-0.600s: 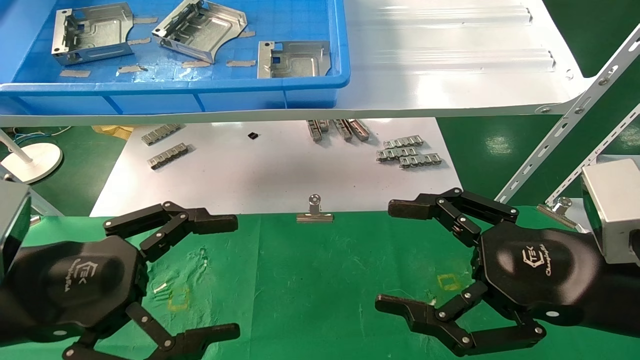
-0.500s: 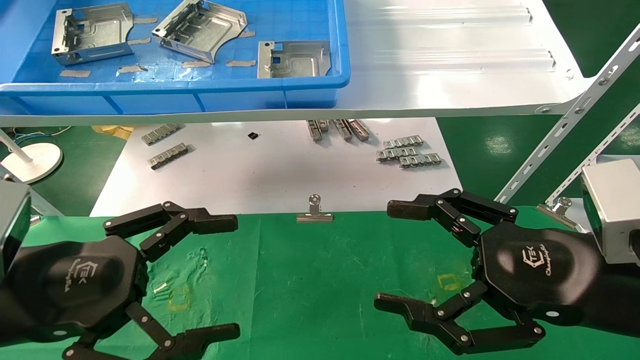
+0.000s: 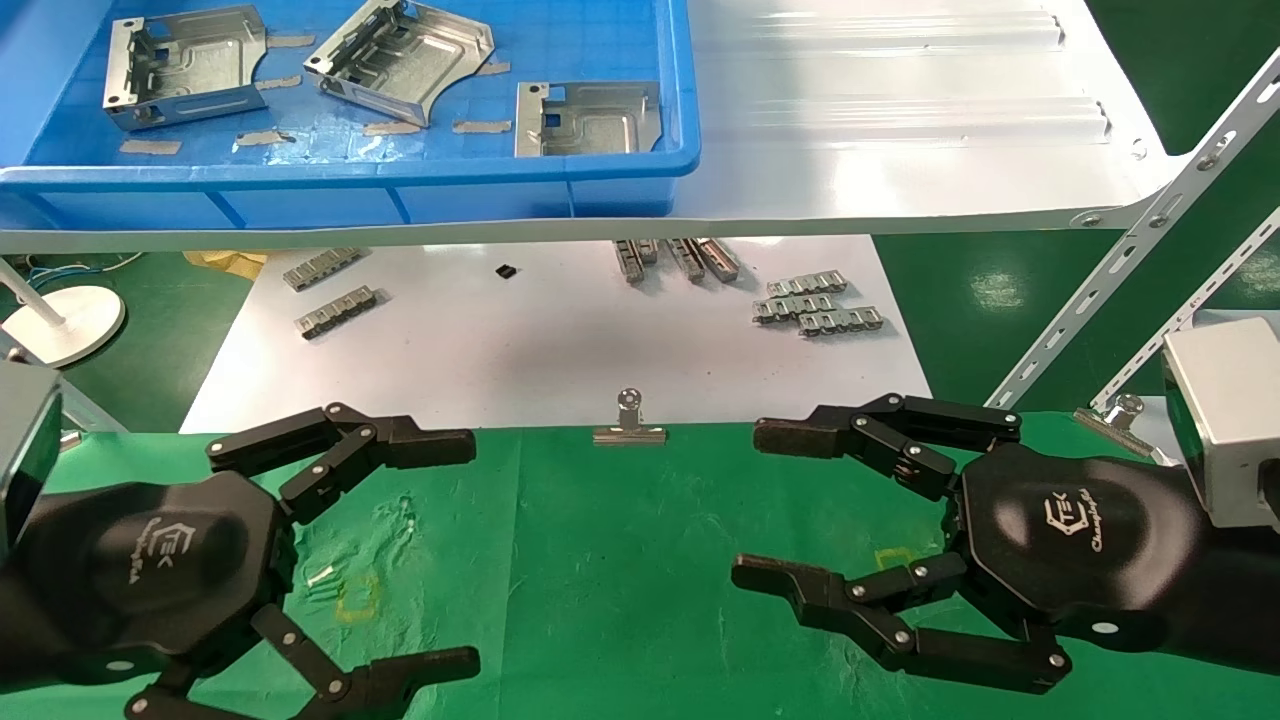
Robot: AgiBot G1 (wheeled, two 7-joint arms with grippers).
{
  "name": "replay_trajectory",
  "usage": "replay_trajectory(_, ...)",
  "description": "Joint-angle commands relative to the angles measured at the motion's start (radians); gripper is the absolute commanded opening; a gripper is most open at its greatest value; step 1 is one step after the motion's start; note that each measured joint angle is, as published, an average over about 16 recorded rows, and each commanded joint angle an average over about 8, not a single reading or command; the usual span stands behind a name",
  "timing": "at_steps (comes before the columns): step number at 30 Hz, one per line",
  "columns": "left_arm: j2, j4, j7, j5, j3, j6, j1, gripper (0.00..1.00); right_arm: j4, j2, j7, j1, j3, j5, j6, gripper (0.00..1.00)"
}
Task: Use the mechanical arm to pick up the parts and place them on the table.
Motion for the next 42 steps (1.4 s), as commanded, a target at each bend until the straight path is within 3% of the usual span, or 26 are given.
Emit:
replay_trajectory(1, 0.0, 0.0, 0.0, 0.0, 0.0, 0.0, 0.0, 1.0, 0.0, 0.0, 0.0, 0.0, 0.0, 0.0, 0.0, 0.0)
replay_trajectory(34, -0.001, 0.001, -0.002, -0.001, -0.001, -0.002, -0.002, 1.0, 0.0, 0.0, 0.0, 0.0, 0.0, 0.0, 0.0, 0.0)
replay_trajectory(42, 0.018, 0.027, -0.062, 0.043, -0.002, -0.092, -0.122, 1.0, 0.0, 0.0, 0.0, 0.0, 0.0, 0.0, 0.0, 0.0)
